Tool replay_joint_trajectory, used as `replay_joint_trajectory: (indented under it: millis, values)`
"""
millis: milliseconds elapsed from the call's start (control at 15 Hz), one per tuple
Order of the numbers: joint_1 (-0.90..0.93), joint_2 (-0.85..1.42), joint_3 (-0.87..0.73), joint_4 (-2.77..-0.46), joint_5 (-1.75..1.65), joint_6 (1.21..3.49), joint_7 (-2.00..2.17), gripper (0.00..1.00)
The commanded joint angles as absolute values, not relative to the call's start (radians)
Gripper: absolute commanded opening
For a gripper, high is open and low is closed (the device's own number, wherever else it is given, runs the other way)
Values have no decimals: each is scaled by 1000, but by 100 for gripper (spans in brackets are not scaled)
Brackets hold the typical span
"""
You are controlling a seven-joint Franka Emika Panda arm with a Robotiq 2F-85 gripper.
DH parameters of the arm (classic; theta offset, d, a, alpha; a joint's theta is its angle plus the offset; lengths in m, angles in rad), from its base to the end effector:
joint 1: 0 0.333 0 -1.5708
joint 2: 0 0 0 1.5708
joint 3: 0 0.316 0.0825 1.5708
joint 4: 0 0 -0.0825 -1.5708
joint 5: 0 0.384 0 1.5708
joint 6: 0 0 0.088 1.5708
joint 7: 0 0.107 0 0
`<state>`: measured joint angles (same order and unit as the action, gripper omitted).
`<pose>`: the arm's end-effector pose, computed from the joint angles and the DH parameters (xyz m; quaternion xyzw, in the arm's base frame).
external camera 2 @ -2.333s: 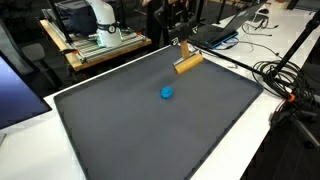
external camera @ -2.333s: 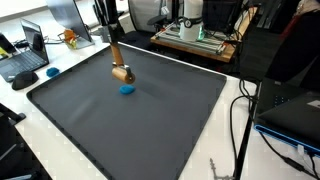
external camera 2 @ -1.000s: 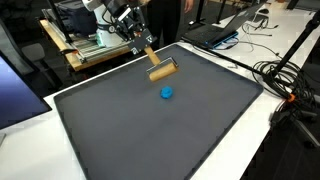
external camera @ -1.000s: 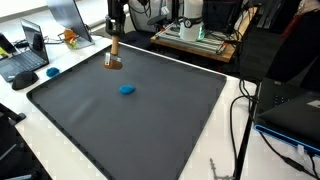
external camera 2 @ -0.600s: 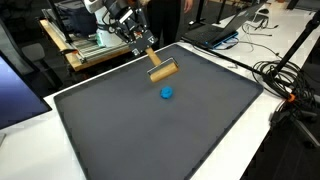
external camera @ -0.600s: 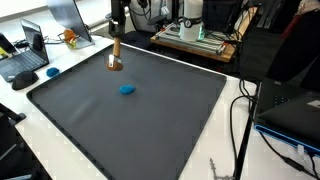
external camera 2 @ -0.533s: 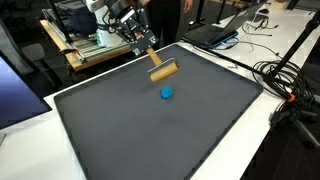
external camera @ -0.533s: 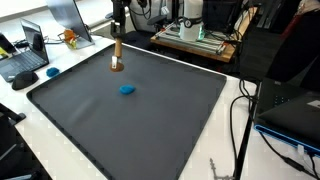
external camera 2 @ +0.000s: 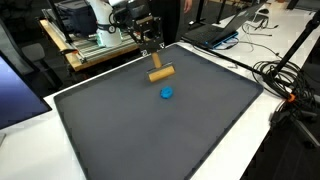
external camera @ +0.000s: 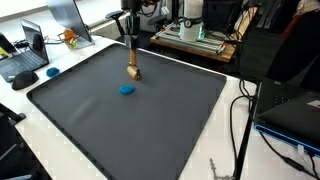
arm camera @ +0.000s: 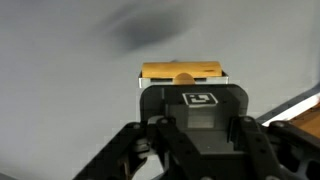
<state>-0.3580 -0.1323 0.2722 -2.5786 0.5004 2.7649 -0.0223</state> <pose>0.4590 -0.0609 0.3362 -0.9516 0.2419 -0.1609 0.1002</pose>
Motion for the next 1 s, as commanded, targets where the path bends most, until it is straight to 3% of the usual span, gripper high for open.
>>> replay_joint_trajectory:
  millis: [0, 67, 133, 467, 933]
  values:
    - [-548, -302, 414, -2547, 221, 2537, 131, 21]
    - [-533, -306, 398, -2496, 142, 2467, 164, 21]
    - [-387, -309, 251, -2455, 52, 2402, 199, 21]
    - [-209, -253, 174, -2196, -101, 2116, 171, 21]
    - [-77, -40, 107, -2068, -121, 2157, 148, 21]
